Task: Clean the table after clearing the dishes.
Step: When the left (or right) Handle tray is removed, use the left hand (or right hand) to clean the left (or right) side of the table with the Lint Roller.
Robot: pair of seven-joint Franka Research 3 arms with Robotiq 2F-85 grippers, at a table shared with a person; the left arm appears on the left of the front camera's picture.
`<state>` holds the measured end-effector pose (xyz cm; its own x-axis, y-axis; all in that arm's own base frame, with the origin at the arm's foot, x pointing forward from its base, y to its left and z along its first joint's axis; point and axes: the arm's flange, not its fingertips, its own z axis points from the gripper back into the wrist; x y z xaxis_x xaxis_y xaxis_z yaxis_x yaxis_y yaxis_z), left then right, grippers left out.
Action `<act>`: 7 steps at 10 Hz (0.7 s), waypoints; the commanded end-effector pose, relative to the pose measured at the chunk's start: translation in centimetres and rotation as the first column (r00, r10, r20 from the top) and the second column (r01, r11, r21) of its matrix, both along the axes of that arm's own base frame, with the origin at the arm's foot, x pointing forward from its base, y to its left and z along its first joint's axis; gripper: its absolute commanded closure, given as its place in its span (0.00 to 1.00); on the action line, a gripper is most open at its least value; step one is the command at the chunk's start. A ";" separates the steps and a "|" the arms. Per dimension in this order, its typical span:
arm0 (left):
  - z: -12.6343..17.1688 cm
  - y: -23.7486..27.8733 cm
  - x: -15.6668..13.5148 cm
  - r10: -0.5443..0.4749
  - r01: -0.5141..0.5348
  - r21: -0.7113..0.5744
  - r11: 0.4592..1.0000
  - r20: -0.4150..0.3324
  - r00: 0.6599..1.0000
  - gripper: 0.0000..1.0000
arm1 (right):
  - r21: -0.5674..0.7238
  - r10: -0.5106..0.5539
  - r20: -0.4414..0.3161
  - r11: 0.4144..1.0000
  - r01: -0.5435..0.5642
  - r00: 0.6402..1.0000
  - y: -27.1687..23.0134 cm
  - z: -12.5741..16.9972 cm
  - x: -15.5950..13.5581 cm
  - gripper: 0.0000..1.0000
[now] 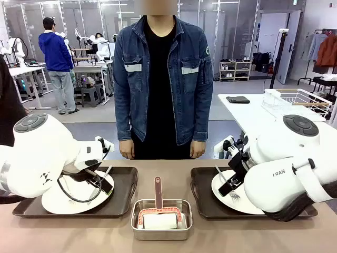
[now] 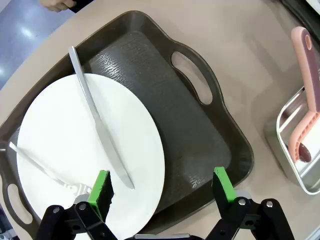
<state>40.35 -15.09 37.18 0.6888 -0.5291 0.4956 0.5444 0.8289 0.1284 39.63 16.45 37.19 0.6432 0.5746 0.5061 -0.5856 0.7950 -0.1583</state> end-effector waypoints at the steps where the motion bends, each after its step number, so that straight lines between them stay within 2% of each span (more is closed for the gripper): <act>1: 0.0 0.0 0.0 0.000 0.000 0.000 1.000 0.000 1.000 0.00 | 0.000 0.000 0.000 1.000 0.000 1.000 0.0 0.0 0.0 0.00; 7: 0.0 0.0 0.0 0.000 0.000 0.000 1.000 0.000 1.000 0.00 | 0.000 0.000 0.000 1.000 0.000 1.000 0.0 0.0 0.0 0.00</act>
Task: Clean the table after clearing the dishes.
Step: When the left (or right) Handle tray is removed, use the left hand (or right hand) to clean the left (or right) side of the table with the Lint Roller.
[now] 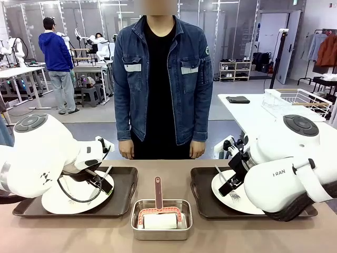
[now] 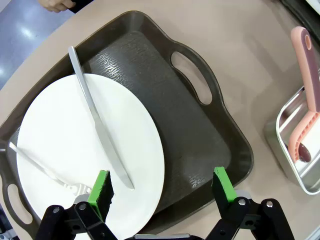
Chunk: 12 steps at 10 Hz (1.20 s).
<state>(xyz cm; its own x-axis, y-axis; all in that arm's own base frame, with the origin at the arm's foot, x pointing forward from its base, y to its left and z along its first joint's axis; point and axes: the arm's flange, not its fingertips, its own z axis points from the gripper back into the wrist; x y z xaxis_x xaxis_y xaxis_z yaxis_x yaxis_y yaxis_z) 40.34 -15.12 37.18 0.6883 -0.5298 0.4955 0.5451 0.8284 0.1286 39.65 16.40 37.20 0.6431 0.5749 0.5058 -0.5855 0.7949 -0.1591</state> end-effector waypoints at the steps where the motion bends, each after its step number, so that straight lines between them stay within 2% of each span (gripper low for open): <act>1: 0.0 0.0 0.0 0.000 0.000 0.000 1.000 0.000 1.000 0.00 | 0.001 0.000 0.000 1.000 0.000 1.000 0.0 0.0 0.0 0.00; 6: 0.0 0.0 0.0 0.000 0.000 0.000 1.000 0.000 1.000 0.00 | 0.000 0.000 0.000 1.000 0.000 1.000 0.0 0.0 0.0 0.00; 7: 1.0 0.1 0.3 -0.042 0.042 0.024 0.999 0.007 0.999 0.00 | 0.062 0.027 -0.011 0.998 -0.026 1.000 -0.5 1.5 0.8 0.00; 8: 2.0 0.5 0.8 -0.045 0.047 0.022 0.999 -0.074 0.996 0.00 | 0.130 0.092 -0.076 0.988 -0.081 0.993 -1.2 2.9 1.6 0.00; 9: 2.7 1.3 1.4 -0.052 0.052 -0.004 0.999 -0.127 0.991 0.00 | 0.219 0.112 -0.112 0.972 -0.086 0.987 -2.8 3.8 2.7 0.00; 11: 4.4 3.3 1.9 -0.114 0.072 -0.186 0.980 -0.227 0.967 0.00 | 0.379 0.202 -0.183 0.917 -0.121 0.962 -5.2 4.8 3.8 0.00; 12: 5.0 4.3 2.0 -0.122 0.052 -0.274 0.960 -0.246 0.962 0.00 | 0.472 0.215 -0.187 0.875 -0.104 0.959 -6.0 4.8 4.0 0.00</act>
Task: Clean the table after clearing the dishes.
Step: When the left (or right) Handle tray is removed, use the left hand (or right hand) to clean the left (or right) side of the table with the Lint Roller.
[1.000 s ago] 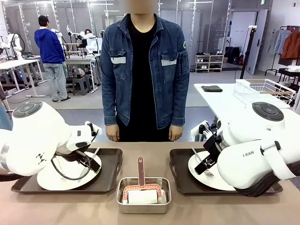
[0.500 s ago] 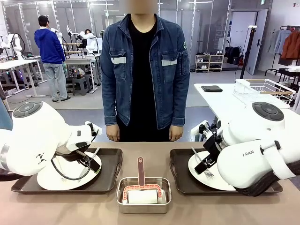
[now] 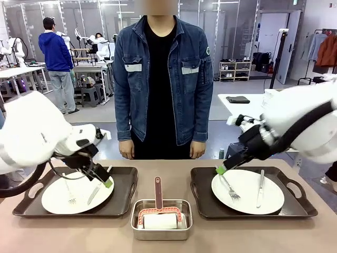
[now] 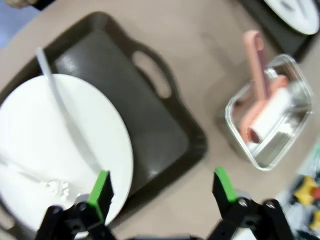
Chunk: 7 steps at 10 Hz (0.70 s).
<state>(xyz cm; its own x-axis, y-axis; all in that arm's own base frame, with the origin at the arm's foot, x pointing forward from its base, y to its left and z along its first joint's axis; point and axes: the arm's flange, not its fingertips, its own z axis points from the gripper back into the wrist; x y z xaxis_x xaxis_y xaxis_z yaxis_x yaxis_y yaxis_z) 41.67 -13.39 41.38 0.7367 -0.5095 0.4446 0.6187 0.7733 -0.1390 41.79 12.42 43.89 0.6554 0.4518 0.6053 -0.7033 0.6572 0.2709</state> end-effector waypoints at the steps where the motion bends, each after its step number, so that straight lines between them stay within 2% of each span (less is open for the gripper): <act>1: 1.2 3.8 0.6 -0.041 0.014 -0.217 0.976 -0.119 0.992 0.00 | 0.132 0.004 -0.089 0.991 0.008 0.996 -2.7 -2.0 1.7 0.00; 2: 1.5 5.5 0.7 -0.063 -0.001 -0.359 0.933 -0.167 0.984 0.00 | 0.191 -0.018 -0.105 0.981 0.038 0.994 -3.6 -2.0 1.3 0.00; 4: 1.9 8.5 0.3 -0.127 -0.014 -0.592 0.806 -0.196 0.972 0.00 | 0.346 -0.027 -0.198 0.933 0.096 0.980 -5.7 -1.4 0.2 0.00; 5: 1.6 10.5 -0.1 -0.113 -0.065 -0.678 0.732 -0.216 0.970 0.00 | 0.445 -0.001 -0.231 0.889 0.107 0.973 -7.0 -1.2 -0.6 0.00; 6: 0.9 13.1 -0.6 -0.109 -0.100 -0.740 0.665 -0.229 0.967 0.00 | 0.473 -0.008 -0.257 0.871 0.133 0.966 -8.4 -1.3 -1.7 0.00; 7: 0.3 15.8 -1.4 -0.099 -0.127 -0.774 0.620 -0.238 0.966 0.00 | 0.497 -0.027 -0.283 0.851 0.171 0.959 -10.1 -1.3 -2.8 0.00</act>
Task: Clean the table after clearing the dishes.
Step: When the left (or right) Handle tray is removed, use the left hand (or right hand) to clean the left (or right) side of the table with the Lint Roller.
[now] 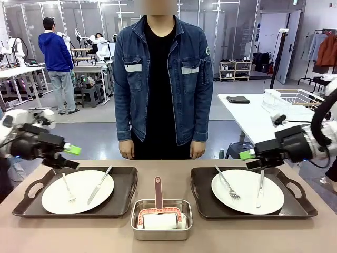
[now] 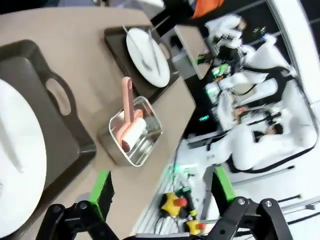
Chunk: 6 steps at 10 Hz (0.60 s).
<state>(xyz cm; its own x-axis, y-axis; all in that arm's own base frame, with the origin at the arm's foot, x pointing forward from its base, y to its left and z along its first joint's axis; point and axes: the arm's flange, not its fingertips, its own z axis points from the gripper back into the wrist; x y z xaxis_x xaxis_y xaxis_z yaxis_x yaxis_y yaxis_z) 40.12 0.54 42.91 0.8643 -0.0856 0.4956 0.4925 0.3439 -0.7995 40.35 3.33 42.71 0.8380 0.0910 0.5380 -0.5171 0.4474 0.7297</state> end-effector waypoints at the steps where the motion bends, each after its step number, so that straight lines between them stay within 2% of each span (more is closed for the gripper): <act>1: -1.6 4.4 -0.3 0.033 -0.034 -0.090 0.995 -0.021 0.999 0.00 | 0.053 -0.039 -0.003 0.998 0.039 0.999 -2.3 0.0 -2.4 0.00; 2: -1.8 6.9 -0.8 0.085 -0.088 -0.114 0.990 -0.027 0.996 0.00 | 0.081 -0.117 -0.001 0.990 0.117 0.993 -4.0 0.0 -3.2 0.00; 4: -2.0 11.7 -2.8 0.189 -0.188 -0.142 0.972 -0.006 0.982 0.00 | 0.128 -0.199 0.011 0.972 0.196 0.980 -7.1 -0.6 -5.5 0.00; 6: -3.0 16.9 -6.0 0.280 -0.273 -0.155 0.950 0.025 0.960 0.00 | 0.173 -0.329 0.009 0.931 0.323 0.944 -11.9 -0.7 -7.8 0.00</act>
